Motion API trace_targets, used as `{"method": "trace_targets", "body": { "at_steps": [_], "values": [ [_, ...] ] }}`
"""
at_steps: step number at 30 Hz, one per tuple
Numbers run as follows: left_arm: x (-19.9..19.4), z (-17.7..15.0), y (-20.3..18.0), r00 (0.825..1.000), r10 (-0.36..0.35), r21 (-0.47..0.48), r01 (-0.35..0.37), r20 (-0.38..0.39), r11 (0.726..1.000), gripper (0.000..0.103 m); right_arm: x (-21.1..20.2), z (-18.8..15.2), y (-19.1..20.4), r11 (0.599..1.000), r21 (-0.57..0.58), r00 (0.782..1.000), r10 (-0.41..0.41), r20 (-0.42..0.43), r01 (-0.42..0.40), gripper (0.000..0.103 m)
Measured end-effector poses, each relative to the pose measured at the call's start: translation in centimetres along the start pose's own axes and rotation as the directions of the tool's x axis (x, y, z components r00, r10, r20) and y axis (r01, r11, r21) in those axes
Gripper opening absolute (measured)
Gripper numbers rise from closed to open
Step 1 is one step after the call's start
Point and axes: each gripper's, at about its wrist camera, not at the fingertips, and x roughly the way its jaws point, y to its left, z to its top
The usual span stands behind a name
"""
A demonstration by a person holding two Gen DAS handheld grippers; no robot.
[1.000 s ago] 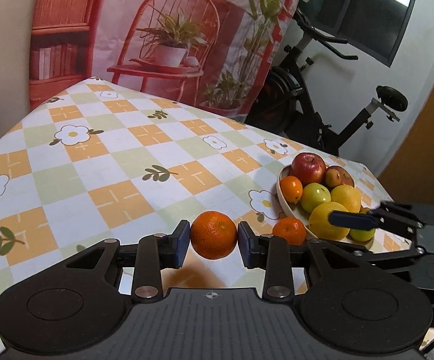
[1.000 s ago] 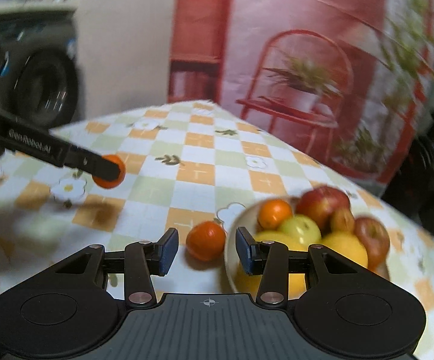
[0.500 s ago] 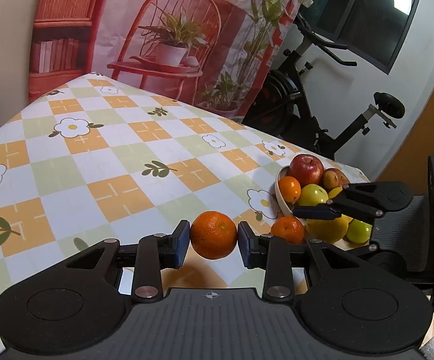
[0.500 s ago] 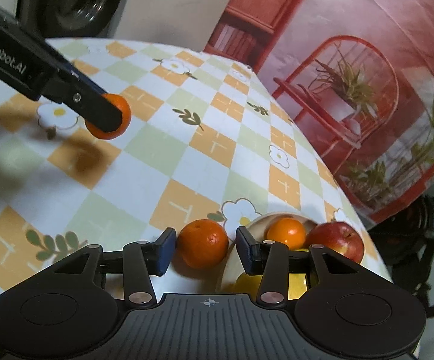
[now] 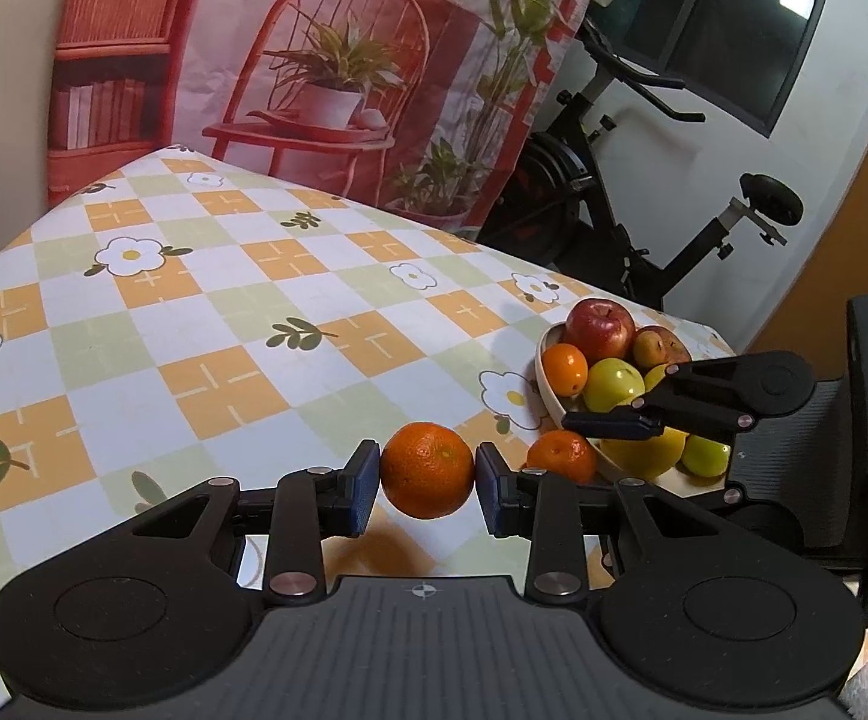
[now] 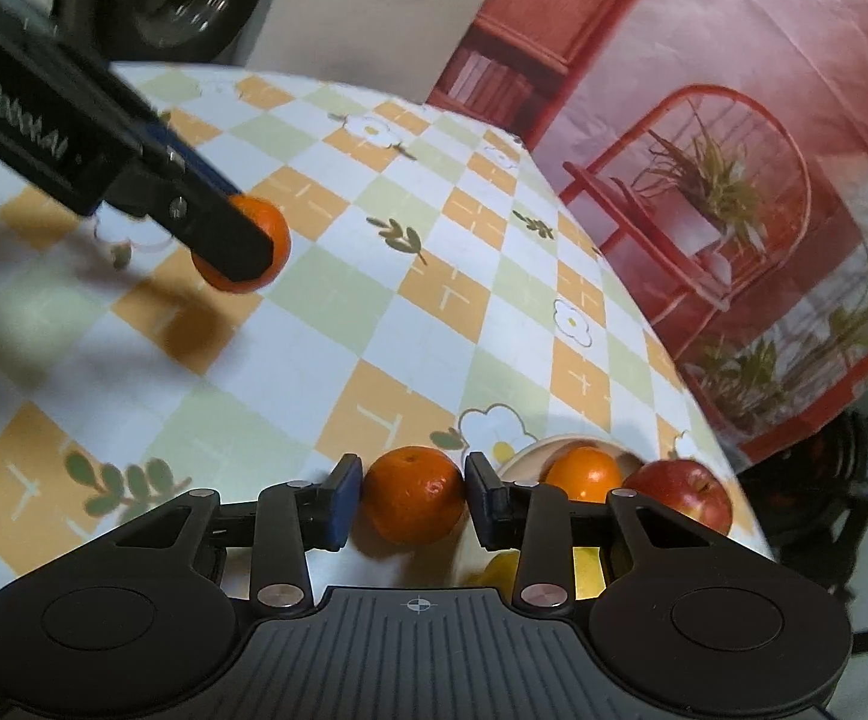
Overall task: Organize fruits
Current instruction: 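Lift both tangerines and carry them over the plate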
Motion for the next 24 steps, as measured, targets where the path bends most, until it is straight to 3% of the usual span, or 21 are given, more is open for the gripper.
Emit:
{"method": "trace_targets", "body": {
  "at_steps": [6,13,24],
  "values": [
    [0.0,0.3,-0.5,1.000,-0.003,0.020,0.003,-0.003,1.000,0.036,-3.1,-1.5,-0.8,0.978,0.208,0.991,0.004,0.131,-0.032,0.034],
    [0.2,1.0,-2.3,1.000,-0.023,0.078,0.024,-0.011,0.997,0.037,-7.6,-6.6,-2.4,0.847,0.525,0.962,-0.074,0.263,-0.079,0.034],
    [2.2,3.4,-7.6,0.997,-0.078,0.192,0.078,-0.008,0.978,0.037,-11.2,-13.1,-4.4,0.729,0.683,0.937,-0.205,0.282,-0.046,0.034]
  ]
}}
